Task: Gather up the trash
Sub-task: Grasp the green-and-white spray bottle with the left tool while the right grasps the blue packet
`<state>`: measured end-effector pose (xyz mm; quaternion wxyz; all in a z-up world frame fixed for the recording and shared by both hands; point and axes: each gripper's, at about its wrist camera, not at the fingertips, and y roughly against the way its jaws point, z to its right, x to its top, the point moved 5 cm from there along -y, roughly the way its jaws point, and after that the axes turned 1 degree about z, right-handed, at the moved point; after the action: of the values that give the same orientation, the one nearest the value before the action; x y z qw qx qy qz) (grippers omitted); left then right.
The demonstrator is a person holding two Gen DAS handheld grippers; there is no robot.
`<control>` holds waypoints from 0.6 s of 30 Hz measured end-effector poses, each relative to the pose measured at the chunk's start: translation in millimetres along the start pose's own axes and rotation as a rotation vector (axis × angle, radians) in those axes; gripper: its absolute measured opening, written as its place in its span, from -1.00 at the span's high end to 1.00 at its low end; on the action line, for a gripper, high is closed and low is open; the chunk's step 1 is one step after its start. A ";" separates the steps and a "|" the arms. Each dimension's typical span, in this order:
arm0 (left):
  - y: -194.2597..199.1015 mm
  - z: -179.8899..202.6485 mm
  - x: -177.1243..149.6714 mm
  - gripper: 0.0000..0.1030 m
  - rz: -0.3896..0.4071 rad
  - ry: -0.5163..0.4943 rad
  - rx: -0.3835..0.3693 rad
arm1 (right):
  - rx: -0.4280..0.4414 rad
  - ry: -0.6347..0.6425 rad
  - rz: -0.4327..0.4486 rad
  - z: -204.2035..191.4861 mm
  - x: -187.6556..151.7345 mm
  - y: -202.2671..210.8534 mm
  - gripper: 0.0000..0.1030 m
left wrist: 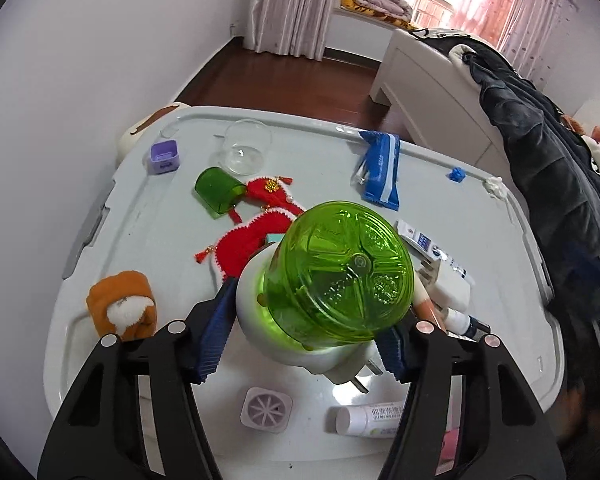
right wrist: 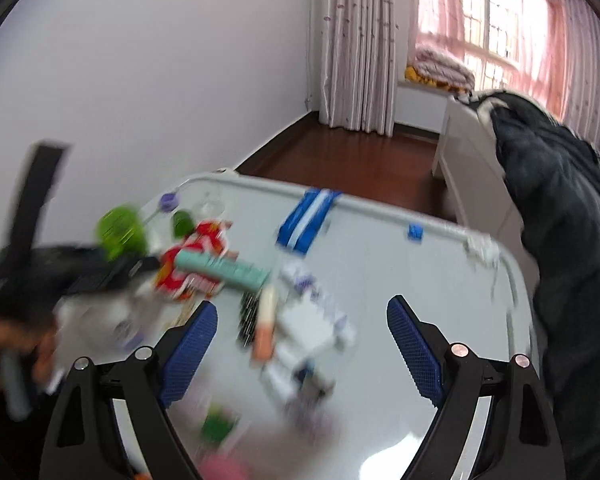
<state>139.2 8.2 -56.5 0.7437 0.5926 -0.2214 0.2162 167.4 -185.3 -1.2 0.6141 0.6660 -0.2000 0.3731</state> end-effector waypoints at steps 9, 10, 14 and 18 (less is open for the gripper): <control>12.9 -9.3 1.6 -0.18 0.024 -0.013 -0.028 | -0.016 -0.087 -0.159 -5.3 61.2 -163.4 -0.66; 13.8 -10.5 2.9 -0.18 0.027 -0.012 -0.032 | -0.029 -0.091 -0.179 -6.4 62.7 -176.9 -0.66; 17.3 -13.7 4.9 -0.18 0.031 -0.003 -0.051 | -0.086 -0.098 -0.279 -8.2 65.4 -226.8 -0.52; 20.6 -15.7 6.6 -0.18 0.040 -0.017 -0.054 | -0.077 -0.122 -0.320 -6.8 67.2 -231.6 0.20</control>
<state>133.7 28.2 -39.6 0.7531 0.5694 -0.2453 0.2201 376.6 -127.5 -106.3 0.6774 0.6869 -0.1424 0.2214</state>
